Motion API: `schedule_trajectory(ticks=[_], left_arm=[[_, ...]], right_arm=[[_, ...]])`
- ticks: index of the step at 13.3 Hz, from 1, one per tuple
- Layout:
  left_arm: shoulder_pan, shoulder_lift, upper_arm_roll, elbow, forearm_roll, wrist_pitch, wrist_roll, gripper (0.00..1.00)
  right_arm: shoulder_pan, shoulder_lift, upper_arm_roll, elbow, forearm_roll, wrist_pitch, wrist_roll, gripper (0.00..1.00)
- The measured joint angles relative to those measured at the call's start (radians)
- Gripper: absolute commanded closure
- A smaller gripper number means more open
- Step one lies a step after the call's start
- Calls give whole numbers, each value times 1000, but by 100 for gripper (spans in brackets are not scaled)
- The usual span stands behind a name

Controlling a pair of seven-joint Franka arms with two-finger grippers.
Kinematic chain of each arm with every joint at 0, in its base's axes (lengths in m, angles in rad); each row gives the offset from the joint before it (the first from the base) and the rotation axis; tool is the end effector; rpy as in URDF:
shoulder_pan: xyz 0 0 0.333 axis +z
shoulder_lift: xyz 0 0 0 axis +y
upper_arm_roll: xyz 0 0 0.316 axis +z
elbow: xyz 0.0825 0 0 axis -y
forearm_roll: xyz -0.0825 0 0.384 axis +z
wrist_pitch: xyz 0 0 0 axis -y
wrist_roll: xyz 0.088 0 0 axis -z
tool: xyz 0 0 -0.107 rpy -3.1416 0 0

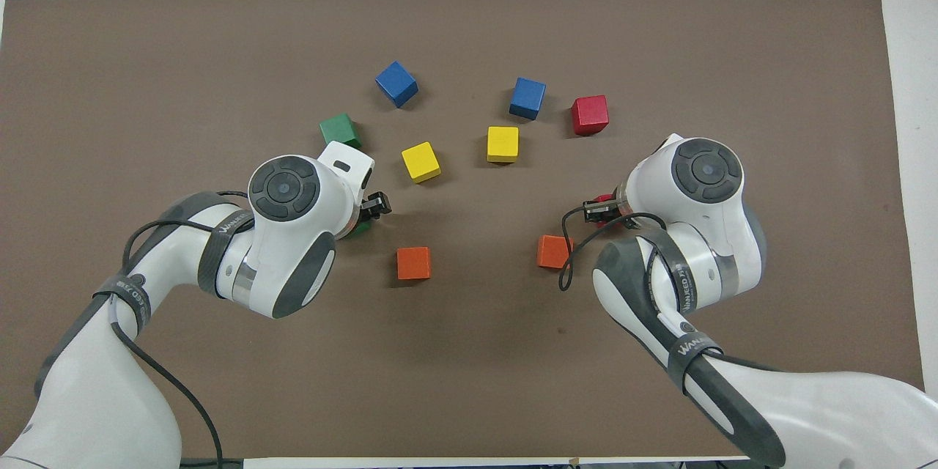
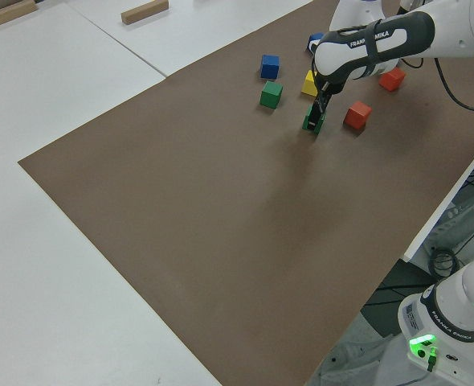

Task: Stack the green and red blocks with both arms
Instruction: 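Grasp the green block nearer the robot with the left gripper, then carry the blocks outward and set them down with both grippers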

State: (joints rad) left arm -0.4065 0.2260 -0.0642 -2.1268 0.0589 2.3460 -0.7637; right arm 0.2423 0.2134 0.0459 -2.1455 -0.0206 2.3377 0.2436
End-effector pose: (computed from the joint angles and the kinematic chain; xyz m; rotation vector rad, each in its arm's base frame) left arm 0.5078 -0.2569 0.3031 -3.0906 -0.3934 -0.0171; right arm 0.5395 0.1593 0.3016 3.1298 0.0910 -0.0296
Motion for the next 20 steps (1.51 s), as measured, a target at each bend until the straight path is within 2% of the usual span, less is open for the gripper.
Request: schedule_trajectory(ticks=[3,5,9,13,16,20], left_arm=[[1,0,6,6,0,-9,-3,100],[23,-3,12,58,0,-87,24,100],[182,-8,20,218,-11,-262,348,100],[341,7,24,247,-26,-241,610,100],[381,32,24,247,-26,-221,666,100],[428,58,23,245,-26,-215,748,100]], right_arm=[[-3,0,-2,21,0,0,0,100],[-39,-2,-4,58,0,-14,-5,100],[-198,-8,-6,106,0,-25,-125,100],[-328,-7,-8,107,0,-25,-289,100],[-373,3,-8,102,0,-24,-376,100],[-383,31,-7,97,0,-6,-414,100]])
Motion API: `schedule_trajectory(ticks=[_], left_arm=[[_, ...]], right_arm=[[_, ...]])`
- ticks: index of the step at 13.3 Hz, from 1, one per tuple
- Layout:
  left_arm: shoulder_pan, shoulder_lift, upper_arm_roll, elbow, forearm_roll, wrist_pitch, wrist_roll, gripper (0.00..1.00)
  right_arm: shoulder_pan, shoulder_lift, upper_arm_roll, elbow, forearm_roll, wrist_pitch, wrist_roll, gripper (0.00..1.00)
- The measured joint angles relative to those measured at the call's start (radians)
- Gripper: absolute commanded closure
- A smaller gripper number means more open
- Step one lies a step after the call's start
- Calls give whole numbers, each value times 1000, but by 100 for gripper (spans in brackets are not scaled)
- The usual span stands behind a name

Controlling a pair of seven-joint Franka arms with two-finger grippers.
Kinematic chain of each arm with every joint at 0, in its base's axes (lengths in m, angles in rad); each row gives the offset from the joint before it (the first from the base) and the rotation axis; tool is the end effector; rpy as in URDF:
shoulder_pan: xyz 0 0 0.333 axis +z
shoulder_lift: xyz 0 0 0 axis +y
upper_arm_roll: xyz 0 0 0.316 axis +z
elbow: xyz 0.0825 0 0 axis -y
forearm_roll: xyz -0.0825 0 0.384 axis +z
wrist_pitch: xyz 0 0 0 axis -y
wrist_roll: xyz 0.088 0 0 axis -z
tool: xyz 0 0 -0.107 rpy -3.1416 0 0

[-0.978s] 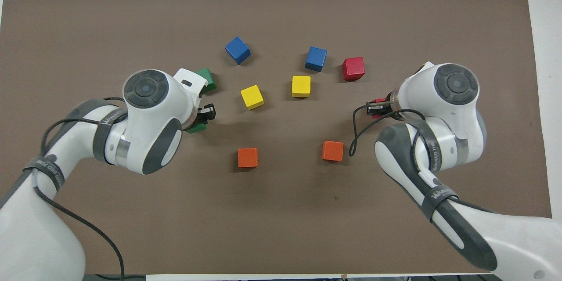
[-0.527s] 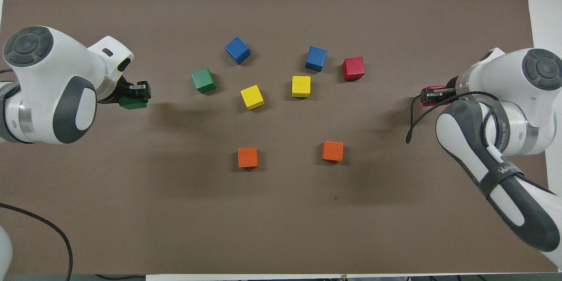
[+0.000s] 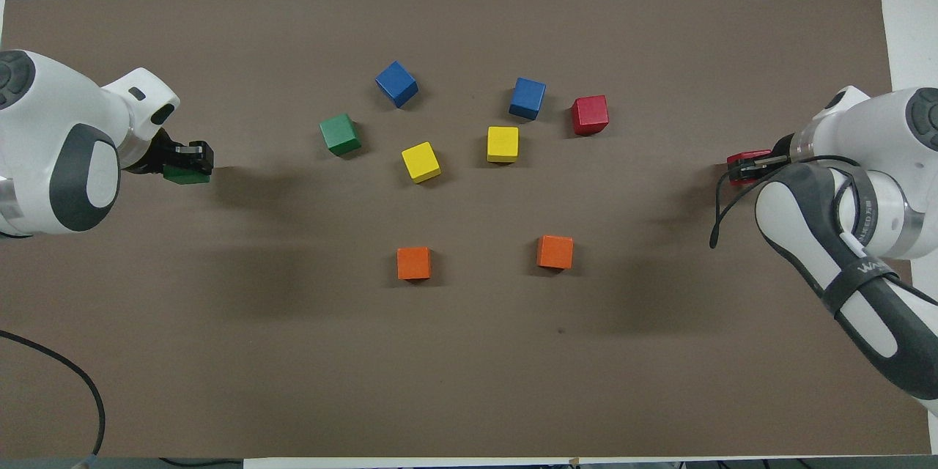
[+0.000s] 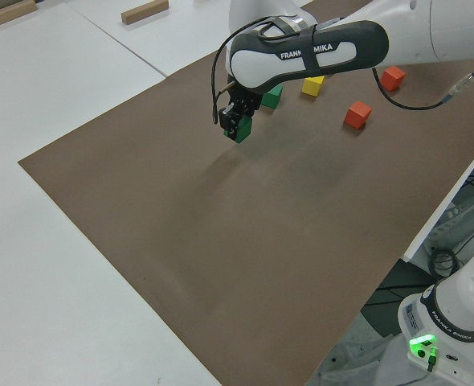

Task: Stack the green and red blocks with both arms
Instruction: 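Carry the blocks outward and set them down with both grippers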

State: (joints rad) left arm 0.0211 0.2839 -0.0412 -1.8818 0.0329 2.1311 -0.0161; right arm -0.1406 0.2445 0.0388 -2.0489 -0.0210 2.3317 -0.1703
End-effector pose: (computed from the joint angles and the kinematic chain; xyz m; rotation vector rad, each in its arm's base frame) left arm 0.6162 -0.0097 0.3565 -3.1244 0.0320 0.0531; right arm 0.5880 -0.0610 0.3241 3.1272 0.1273 0.0585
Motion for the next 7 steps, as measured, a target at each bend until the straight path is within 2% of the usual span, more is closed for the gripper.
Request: schedule_trajectory(ticks=[5,6,7], left_arm=[[15,7,-1,-70,0,74,50,100],[15,7,-1,-81,0,81,52,100],[15,7,-1,-87,0,84,54,100]], right_arm=[[0,18,0,-31,0,43,-44,100],[-1,19,0,-34,0,44,-47,78],[-1,20,0,-34,0,45,-48,1]])
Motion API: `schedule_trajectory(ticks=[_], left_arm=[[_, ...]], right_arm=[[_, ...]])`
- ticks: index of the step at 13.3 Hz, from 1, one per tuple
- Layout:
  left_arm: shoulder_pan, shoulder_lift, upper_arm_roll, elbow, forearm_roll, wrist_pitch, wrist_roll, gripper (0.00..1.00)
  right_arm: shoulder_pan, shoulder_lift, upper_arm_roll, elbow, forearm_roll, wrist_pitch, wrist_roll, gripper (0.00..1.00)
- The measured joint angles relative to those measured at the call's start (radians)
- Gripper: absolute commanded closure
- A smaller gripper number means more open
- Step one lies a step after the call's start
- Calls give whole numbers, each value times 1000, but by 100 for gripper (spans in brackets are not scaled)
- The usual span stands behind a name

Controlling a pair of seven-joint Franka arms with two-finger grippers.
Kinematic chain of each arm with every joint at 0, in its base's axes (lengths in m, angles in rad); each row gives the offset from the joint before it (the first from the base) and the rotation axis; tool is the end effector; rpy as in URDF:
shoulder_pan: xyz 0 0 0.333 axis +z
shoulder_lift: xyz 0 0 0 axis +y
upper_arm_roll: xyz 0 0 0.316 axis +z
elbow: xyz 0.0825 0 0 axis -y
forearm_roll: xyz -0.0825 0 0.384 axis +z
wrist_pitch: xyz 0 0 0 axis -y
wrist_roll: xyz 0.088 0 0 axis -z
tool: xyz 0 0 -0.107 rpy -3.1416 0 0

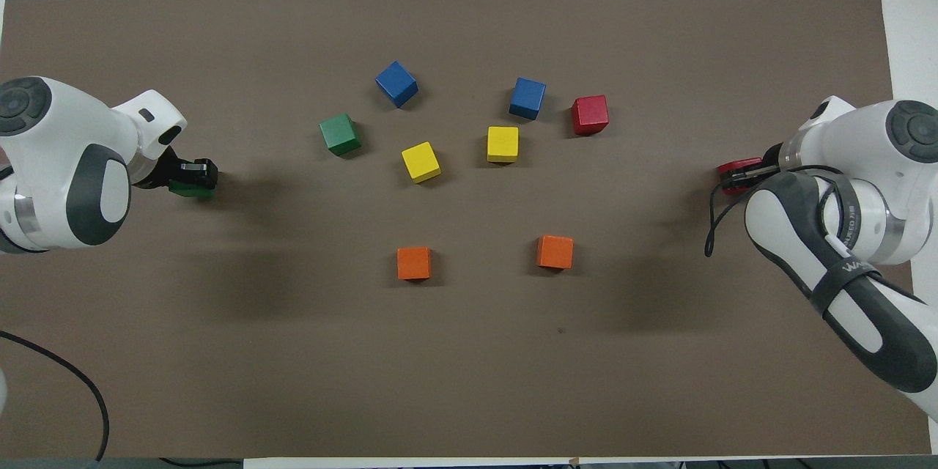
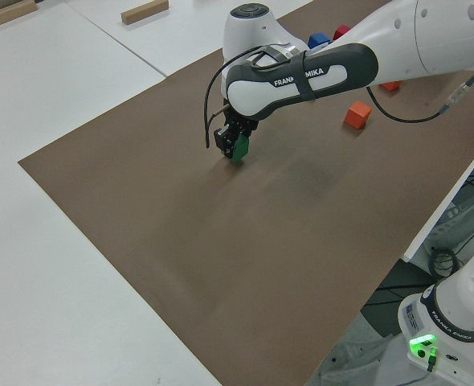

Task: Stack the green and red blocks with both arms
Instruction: 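Carry the blocks outward and set them down with both grippers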

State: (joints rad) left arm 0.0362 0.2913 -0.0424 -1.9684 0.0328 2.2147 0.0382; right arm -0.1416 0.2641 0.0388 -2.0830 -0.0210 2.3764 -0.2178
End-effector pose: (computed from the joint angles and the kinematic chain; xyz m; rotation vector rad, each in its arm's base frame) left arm 0.6018 -0.0017 0.3209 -3.1264 0.0988 0.0702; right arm 0.5819 -0.0607 0.3021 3.1255 0.2010 0.0445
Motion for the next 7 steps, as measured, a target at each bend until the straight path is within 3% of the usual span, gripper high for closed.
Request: schedule_trajectory(ticks=[5,7], left_arm=[[2,0,0,-10,0,10,3,100],[3,0,0,-19,0,22,3,72]], right_arm=[[0,-1,0,14,0,-2,2,0],[4,-5,1,52,0,-34,9,0]])
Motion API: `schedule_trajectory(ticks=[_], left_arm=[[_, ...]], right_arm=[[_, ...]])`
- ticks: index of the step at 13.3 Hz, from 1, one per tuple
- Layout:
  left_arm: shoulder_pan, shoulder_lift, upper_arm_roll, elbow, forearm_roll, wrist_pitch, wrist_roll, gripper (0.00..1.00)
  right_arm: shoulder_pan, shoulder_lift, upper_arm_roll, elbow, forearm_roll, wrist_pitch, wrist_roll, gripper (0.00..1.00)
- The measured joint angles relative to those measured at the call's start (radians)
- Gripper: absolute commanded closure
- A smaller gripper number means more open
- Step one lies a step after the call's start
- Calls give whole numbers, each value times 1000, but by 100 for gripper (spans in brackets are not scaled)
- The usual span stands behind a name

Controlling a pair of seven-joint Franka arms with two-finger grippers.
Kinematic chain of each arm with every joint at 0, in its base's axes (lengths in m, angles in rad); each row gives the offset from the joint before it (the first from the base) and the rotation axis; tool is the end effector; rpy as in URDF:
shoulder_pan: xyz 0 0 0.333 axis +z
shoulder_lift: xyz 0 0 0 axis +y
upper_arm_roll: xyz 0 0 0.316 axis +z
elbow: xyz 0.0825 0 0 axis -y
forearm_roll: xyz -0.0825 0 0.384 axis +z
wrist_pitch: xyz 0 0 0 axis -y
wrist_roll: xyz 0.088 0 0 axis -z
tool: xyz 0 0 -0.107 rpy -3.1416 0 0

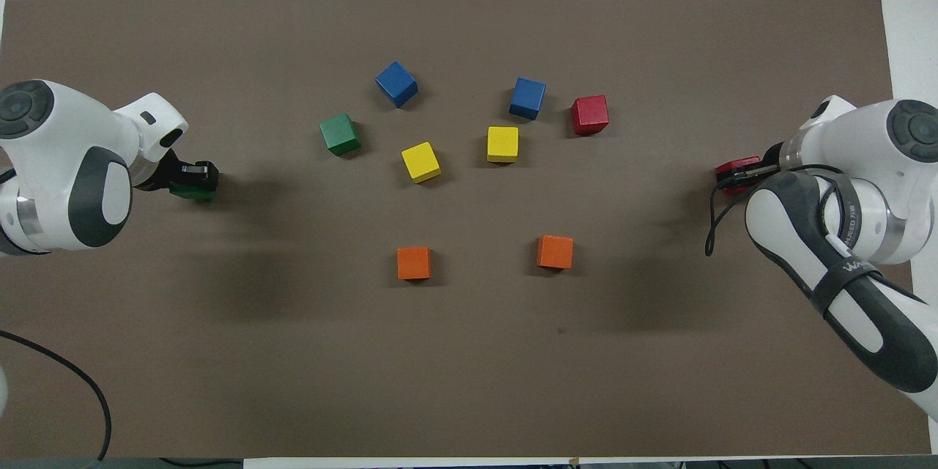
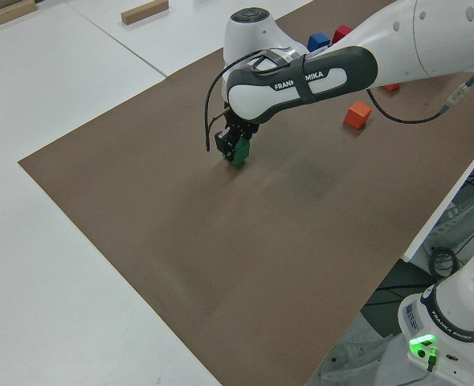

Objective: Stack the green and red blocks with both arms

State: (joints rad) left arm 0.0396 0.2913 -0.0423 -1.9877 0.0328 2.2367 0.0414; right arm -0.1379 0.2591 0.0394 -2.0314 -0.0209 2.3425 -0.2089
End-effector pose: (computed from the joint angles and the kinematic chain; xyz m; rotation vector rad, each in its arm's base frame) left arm 0.5985 0.0002 0.3144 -3.1270 0.0991 0.0660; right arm 0.5943 -0.0597 0.3241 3.1214 0.1922 0.0795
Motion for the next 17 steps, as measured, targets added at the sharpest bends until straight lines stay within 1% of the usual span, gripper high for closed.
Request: schedule_trajectory(ticks=[1,3,4,6,7,9,11,12,15,17], left_arm=[[0,0,0,-5,0,9,0,56],[0,0,0,-9,0,21,0,48],[1,0,0,-9,0,25,0,35],[1,0,0,-10,0,27,0,3],[2,0,0,-10,0,27,0,0],[3,0,0,-10,0,28,0,0],[3,0,0,-10,0,31,0,0],[4,0,0,-9,0,35,0,0],[4,-1,-5,19,0,42,0,0],[3,-1,-10,59,-19,34,0,0]], right_arm=[[3,-3,2,32,0,-29,8,0],[27,-6,6,113,0,-86,26,0],[55,-5,7,160,0,-122,43,0],[133,9,9,248,0,-182,131,0],[184,26,9,287,-2,-206,187,0],[267,96,10,396,-10,-279,264,0],[303,190,10,518,-14,-326,307,0],[309,230,10,557,-14,-330,312,0],[331,318,10,618,-14,-321,313,0],[355,342,9,633,-15,-316,327,0]])
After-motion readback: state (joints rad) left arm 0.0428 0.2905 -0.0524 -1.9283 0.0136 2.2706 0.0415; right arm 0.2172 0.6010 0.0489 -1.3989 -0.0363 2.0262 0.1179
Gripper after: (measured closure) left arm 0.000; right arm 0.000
